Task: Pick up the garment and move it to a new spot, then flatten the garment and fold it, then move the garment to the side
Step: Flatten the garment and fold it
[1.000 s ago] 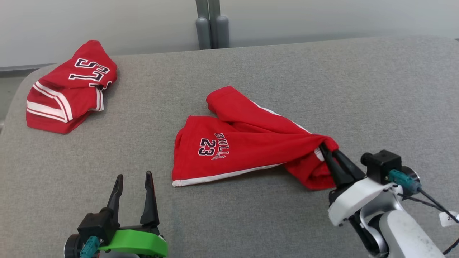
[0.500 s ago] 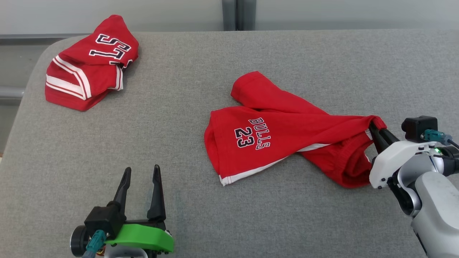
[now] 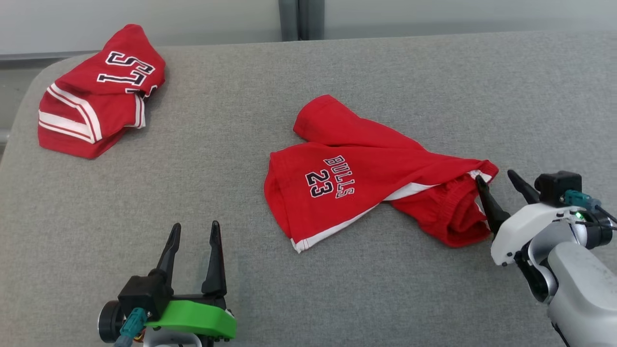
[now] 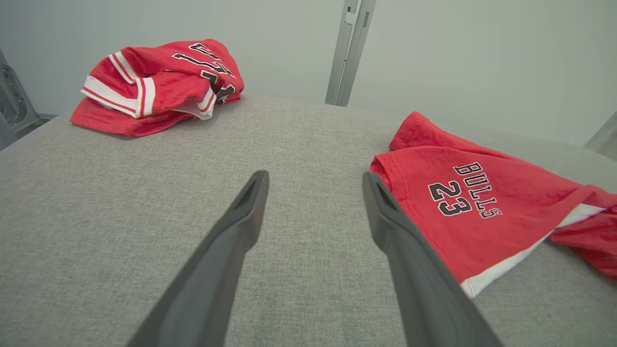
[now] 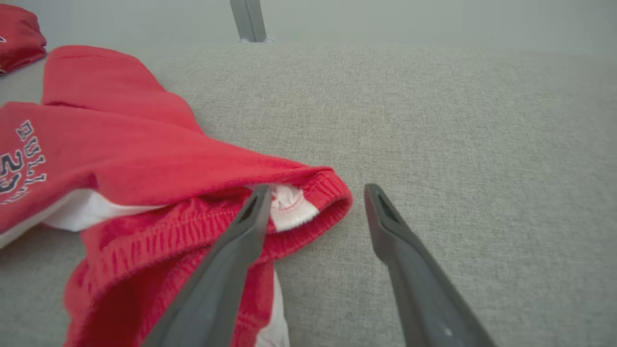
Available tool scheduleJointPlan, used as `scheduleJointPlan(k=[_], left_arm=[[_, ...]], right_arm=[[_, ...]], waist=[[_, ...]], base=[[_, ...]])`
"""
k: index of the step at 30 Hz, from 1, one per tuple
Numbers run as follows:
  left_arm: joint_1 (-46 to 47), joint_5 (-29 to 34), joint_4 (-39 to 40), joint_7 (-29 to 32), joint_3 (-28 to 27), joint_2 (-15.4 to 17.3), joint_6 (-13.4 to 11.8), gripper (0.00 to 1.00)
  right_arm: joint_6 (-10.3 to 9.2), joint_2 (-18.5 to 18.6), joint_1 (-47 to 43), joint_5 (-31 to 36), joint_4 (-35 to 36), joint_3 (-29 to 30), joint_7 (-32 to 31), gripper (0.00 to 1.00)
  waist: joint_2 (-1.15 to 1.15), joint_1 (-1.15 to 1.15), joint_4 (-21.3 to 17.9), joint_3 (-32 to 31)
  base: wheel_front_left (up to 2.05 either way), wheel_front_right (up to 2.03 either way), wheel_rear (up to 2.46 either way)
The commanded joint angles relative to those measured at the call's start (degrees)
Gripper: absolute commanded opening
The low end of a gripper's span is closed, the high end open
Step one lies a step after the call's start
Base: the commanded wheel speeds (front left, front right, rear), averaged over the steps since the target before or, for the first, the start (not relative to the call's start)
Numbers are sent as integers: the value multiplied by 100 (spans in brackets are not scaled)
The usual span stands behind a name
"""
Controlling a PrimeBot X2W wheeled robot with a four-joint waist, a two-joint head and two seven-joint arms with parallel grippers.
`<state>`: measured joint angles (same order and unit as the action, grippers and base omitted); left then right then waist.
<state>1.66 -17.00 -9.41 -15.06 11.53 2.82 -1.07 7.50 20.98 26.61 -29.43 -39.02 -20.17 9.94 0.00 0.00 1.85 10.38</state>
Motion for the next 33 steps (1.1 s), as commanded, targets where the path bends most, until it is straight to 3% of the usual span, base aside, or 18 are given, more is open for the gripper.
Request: scheduleJointPlan(k=[1,5,9,16,22,29,31,33], left_arm=[[-55,57,-1,-17,-2,13,14,100],[-110,85,-12,-17,91,12,84,100],[-185,128,-171,-12,380,13,257,100],[2,100,-742,-11,905,17,477,100],[415,121,-1542,-11,981,18,428,100],[804,-59,-2116,-11,954,19,369,100],[845,-120,-2121,-11,987,19,417,48],[882,-142,-2088,-11,1008,19,449,21]], right_arm=[[-2,13,-185,-84,76,-53,115,100],[-2,12,-469,-128,343,-17,325,100],[-2,-122,-818,70,843,382,490,100],[-2,-656,-1304,640,1757,982,523,100],[-2,-985,-1479,922,2196,1122,528,100],[-2,-1110,-1574,1049,2454,1232,529,100],[-2,-1128,-1593,1081,2504,1282,529,100],[-2,-1146,-1608,1109,2539,1318,530,100]], waist=[[0,0,-176,-89],[0,0,-392,-152],[0,0,-618,-192],[0,0,-859,-165],[0,0,-1099,-53],[0,0,-1270,103],[0,0,-1280,126],[0,0,-1276,138]], base=[[0,0,0],[0,0,0],[0,0,0],[0,0,0],[0,0,0],[0,0,0],[0,0,0],[0,0,0]])
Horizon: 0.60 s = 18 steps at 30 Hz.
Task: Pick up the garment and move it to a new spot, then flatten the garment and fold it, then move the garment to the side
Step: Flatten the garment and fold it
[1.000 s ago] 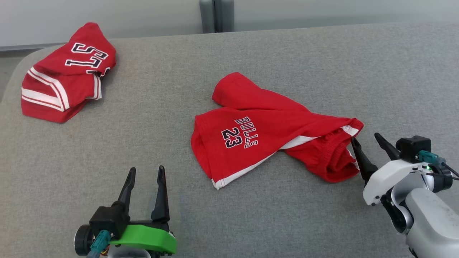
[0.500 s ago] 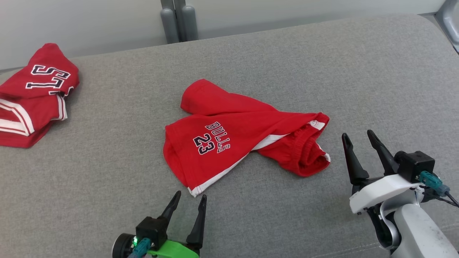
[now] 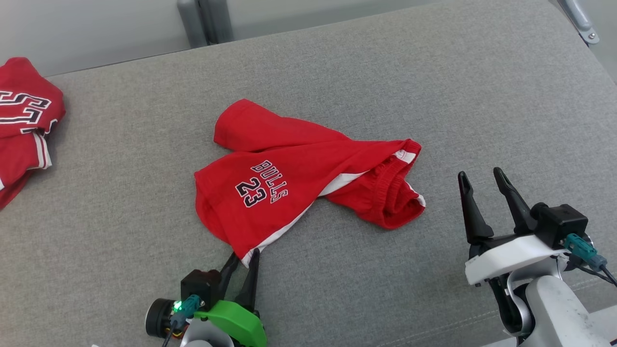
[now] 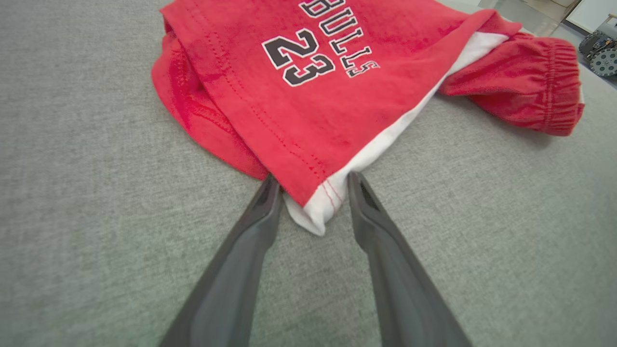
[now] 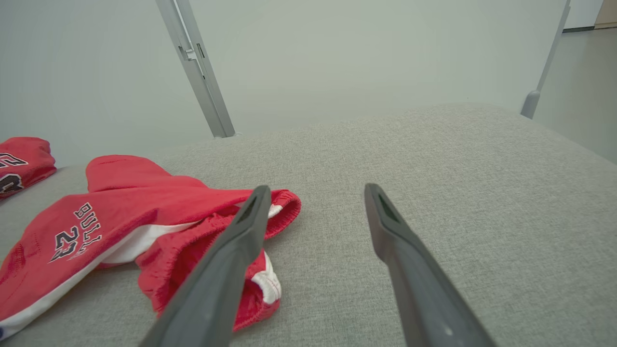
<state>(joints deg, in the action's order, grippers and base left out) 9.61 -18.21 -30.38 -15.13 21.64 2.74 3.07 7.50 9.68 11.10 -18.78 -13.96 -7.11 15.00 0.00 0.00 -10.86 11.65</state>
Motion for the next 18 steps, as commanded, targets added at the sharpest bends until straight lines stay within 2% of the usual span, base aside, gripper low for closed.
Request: scheduleJointPlan(k=[1,5,13,18], left_arm=[[94,-29,17,-3,9,27,42,0],[125,-36,116,-3,36,27,58,0],[101,-227,1076,-3,-237,28,34,0],[484,-277,799,41,-529,115,-20,0]], right_arm=[[-2,-27,-65,50,41,33,23,100],[-2,-76,-59,88,56,84,24,100],[-2,-104,-78,134,75,156,25,100],[-2,-134,-32,123,5,123,16,100]], waist=[[0,0,1,14],[0,0,33,11],[0,0,99,43],[0,0,120,73]], base=[[0,0,0],[0,0,0],[0,0,0],[0,0,0]])
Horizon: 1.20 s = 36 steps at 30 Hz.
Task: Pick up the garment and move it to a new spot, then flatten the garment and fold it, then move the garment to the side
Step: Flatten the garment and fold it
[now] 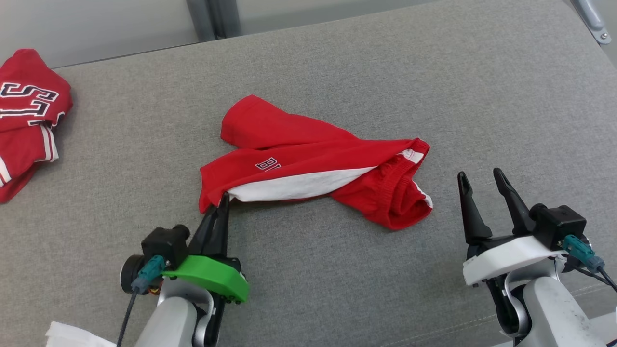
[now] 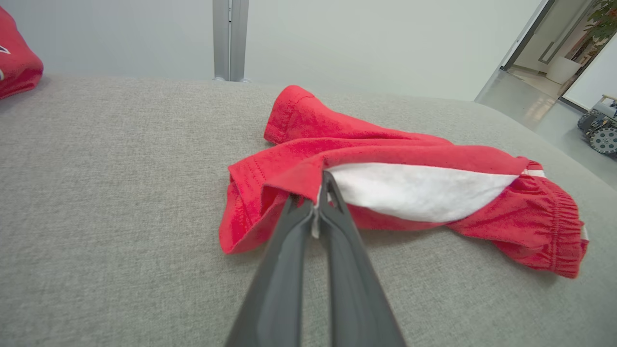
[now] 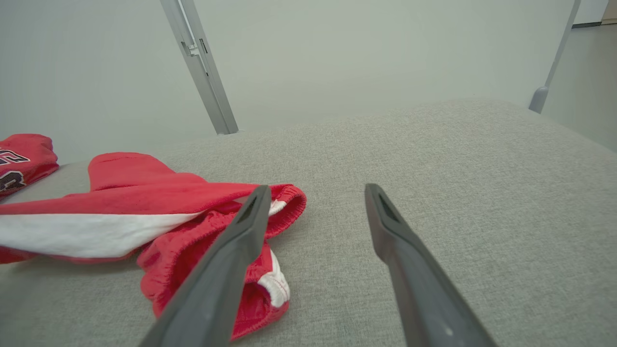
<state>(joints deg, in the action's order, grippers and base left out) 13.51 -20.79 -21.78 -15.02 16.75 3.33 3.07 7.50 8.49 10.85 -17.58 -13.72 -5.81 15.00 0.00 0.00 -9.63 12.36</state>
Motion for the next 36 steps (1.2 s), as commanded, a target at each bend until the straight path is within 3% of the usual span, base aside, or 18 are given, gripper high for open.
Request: scheduleJointPlan(k=[1,7,8,9,10,21,29,36], left_arm=[[202,-78,-202,43,-106,65,-23,0],[845,-159,-1303,233,-252,202,-37,3],[929,-175,-1436,228,-255,206,-11,33],[985,-200,-1523,212,-264,205,1,48],[1031,-225,-1625,194,-276,203,23,100],[857,-252,-1595,-11,-493,262,5,100],[81,-100,-191,-19,-848,115,17,100],[-769,0,744,-20,-1004,-9,-117,100]], right_arm=[[-2,-20,11,2,-29,-25,14,100],[-2,-95,150,-20,-102,-190,4,100],[-2,-98,159,-36,-118,-190,6,100],[-2,-105,165,-45,-125,-192,7,100],[-2,-105,166,-40,-132,-178,9,100],[-2,-108,80,59,-33,-13,23,100],[-2,-191,-80,308,374,149,24,100],[-2,-345,-371,743,723,304,23,100]], waist=[[0,0,-9,5],[0,0,-164,90],[0,0,-184,102],[0,0,-196,112],[0,0,-206,120],[0,0,-70,4],[0,0,136,-254],[0,0,333,-622]], base=[[0,0,0],[0,0,0],[0,0,0],[0,0,0],[0,0,0],[0,0,0],[0,0,0],[0,0,0]])
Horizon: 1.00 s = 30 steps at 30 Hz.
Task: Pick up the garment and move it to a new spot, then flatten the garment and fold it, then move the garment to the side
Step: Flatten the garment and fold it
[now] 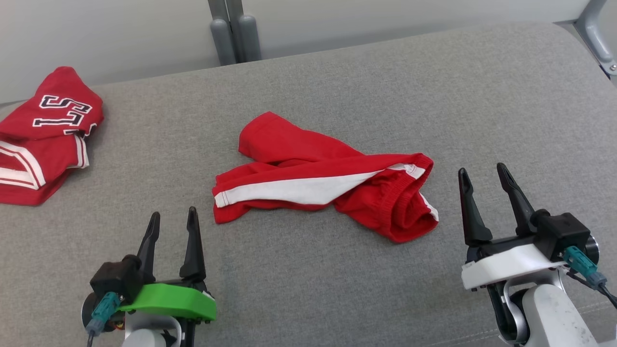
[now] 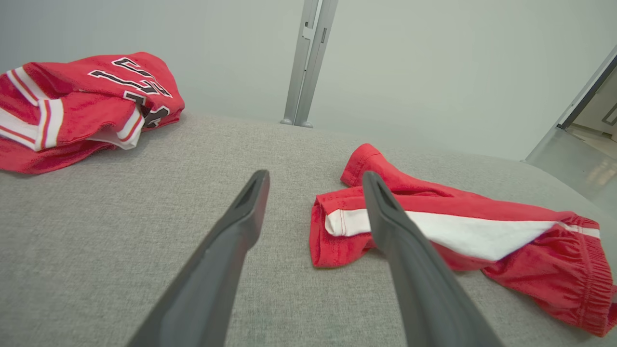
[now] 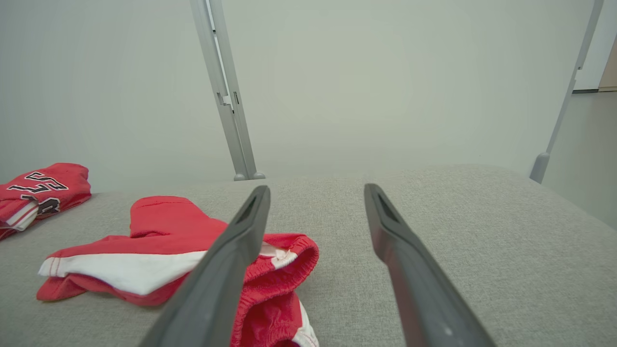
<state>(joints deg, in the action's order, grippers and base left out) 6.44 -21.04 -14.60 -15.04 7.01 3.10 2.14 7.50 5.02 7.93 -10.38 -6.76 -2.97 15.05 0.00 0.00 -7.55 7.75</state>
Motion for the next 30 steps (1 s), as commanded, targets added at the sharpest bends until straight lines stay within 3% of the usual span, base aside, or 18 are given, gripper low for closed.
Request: scheduleJointPlan(k=[1,15,30], left_arm=[[-182,29,123,-19,-37,4,-52,100],[-866,-68,606,-19,91,-17,-374,100],[-860,-35,727,-20,135,-18,-429,100]], right_arm=[[-2,-25,-129,84,78,45,18,100],[-2,-200,-537,339,162,56,19,100],[-2,-209,-378,174,-208,148,-58,100]], waist=[[0,0,155,-215],[0,0,367,-623],[0,0,389,-541]], base=[[0,0,0],[0,0,0],[0,0,0]])
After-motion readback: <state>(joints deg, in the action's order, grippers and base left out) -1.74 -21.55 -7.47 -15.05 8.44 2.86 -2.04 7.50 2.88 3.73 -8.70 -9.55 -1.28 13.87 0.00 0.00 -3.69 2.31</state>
